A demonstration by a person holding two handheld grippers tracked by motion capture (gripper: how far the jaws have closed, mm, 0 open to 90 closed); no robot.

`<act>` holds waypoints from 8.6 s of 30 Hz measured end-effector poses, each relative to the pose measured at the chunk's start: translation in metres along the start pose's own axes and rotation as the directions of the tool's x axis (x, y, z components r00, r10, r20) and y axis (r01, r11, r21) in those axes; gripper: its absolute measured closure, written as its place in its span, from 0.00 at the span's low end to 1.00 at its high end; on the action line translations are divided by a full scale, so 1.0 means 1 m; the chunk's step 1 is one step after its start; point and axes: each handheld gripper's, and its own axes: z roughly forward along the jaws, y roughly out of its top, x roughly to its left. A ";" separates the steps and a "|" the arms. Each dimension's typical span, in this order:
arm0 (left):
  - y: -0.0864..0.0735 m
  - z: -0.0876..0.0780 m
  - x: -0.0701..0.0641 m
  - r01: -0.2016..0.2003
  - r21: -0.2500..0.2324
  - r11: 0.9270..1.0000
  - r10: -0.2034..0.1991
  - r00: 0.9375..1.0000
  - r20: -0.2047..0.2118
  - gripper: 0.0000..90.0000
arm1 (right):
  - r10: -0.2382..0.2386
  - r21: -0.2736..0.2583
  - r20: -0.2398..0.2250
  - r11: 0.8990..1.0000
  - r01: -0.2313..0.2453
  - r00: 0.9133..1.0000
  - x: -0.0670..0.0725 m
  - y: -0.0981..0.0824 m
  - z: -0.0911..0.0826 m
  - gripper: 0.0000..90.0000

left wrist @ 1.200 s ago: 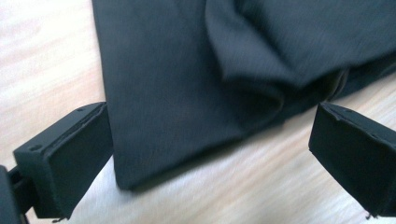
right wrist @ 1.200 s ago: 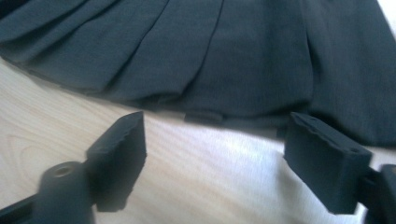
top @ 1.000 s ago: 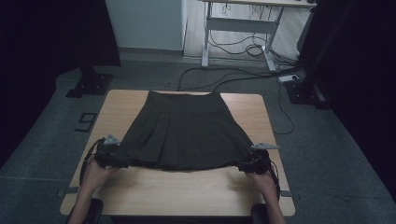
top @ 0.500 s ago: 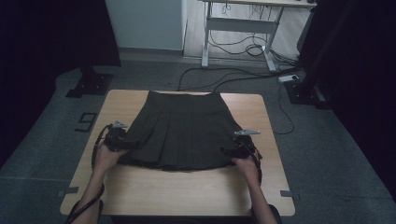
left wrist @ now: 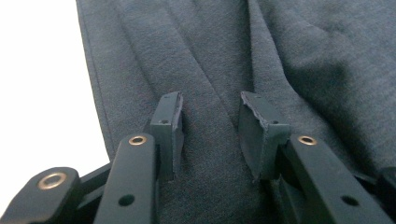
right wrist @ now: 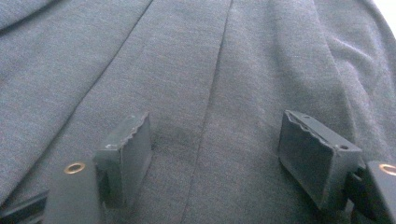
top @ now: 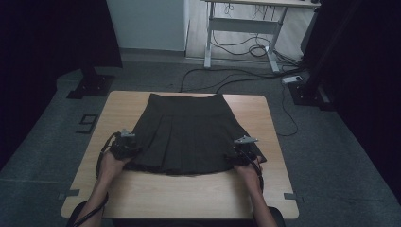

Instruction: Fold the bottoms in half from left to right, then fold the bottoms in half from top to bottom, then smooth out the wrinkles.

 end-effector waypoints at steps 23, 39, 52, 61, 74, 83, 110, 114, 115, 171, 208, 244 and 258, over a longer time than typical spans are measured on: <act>-0.047 -0.036 -0.089 -0.069 -0.011 0.998 0.070 0.995 0.075 0.63 | 0.094 0.020 0.040 0.995 -0.094 0.995 -0.020 -0.045 -0.051 0.27; -0.039 -0.046 -0.093 -0.050 -0.017 0.999 0.052 0.987 0.153 0.29 | 0.107 0.003 0.106 0.994 -0.108 0.989 -0.033 -0.051 -0.051 0.22; 0.012 -0.023 -0.015 0.051 -0.053 0.997 -0.048 0.997 0.063 0.04 | 0.100 -0.054 0.080 0.994 -0.096 0.992 -0.032 -0.059 -0.050 0.14; 0.031 0.009 0.011 0.075 -0.034 0.997 -0.075 0.997 0.024 0.00 | 0.101 -0.059 0.085 0.994 -0.096 0.991 -0.030 -0.060 -0.050 0.14; 0.035 0.034 0.024 0.123 -0.083 0.989 -0.123 0.992 0.007 0.00 | 0.101 -0.060 0.091 0.994 -0.096 0.991 -0.029 -0.060 -0.051 0.14; 0.053 0.057 0.043 0.141 -0.059 0.988 -0.145 0.987 -0.066 0.00 | 0.104 -0.065 0.096 0.993 -0.098 0.990 -0.028 -0.060 -0.050 0.15; 0.030 0.044 0.030 0.154 -0.050 0.987 -0.159 0.981 -0.107 0.00 | -0.085 -0.061 -0.206 0.995 0.074 0.975 0.043 -0.018 -0.069 0.21; 0.029 0.044 0.030 0.155 -0.049 0.987 -0.159 0.981 -0.108 0.00 | -0.150 -0.090 -0.290 0.988 0.129 0.945 0.067 -0.008 -0.066 0.20; 0.029 0.044 0.030 0.155 -0.049 0.987 -0.159 0.981 -0.108 0.00 | -0.166 -0.091 -0.312 0.985 0.144 0.935 0.076 -0.006 -0.065 0.20; 0.044 0.042 0.016 0.092 -0.042 0.995 -0.092 0.996 0.002 0.71 | -0.525 -0.070 -0.479 0.821 0.566 0.703 0.265 0.018 0.000 0.82; 0.043 -0.057 0.035 -0.056 -0.061 0.997 0.047 0.989 -0.141 0.95 | -0.450 -0.176 -0.674 0.868 0.464 0.586 0.301 0.071 -0.023 0.82; 0.149 -0.011 -0.018 -0.146 -0.201 0.969 0.128 0.987 -0.100 0.98 | -0.298 -0.170 -0.471 0.954 0.246 0.831 0.145 0.072 -0.067 0.82; 0.195 0.008 -0.048 -0.194 -0.237 0.952 0.186 0.981 -0.056 0.98 | -0.262 -0.194 -0.402 0.961 0.199 0.877 0.102 0.071 -0.092 0.82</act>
